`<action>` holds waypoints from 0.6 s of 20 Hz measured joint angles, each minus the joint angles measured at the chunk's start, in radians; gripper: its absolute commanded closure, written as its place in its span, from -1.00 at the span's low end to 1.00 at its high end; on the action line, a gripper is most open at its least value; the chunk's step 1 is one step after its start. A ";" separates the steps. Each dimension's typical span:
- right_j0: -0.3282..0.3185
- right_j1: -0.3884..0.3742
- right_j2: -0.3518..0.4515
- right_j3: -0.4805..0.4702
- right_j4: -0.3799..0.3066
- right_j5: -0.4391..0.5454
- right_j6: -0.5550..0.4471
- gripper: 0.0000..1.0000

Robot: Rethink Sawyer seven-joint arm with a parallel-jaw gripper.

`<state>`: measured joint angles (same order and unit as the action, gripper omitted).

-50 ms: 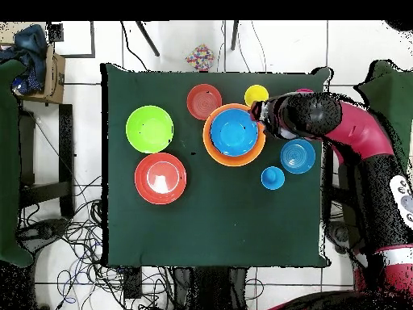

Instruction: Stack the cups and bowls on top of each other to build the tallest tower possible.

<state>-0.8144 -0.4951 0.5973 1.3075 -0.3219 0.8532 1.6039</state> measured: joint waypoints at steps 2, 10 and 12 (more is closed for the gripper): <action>-0.007 -0.001 0.000 0.005 -0.002 0.000 0.000 -1.00; -0.031 -0.001 0.000 0.028 -0.022 0.000 0.000 -1.00; -0.038 -0.001 0.000 0.036 -0.030 0.000 0.000 -1.00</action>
<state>-0.8528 -0.4961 0.5976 1.3430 -0.3514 0.8531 1.6039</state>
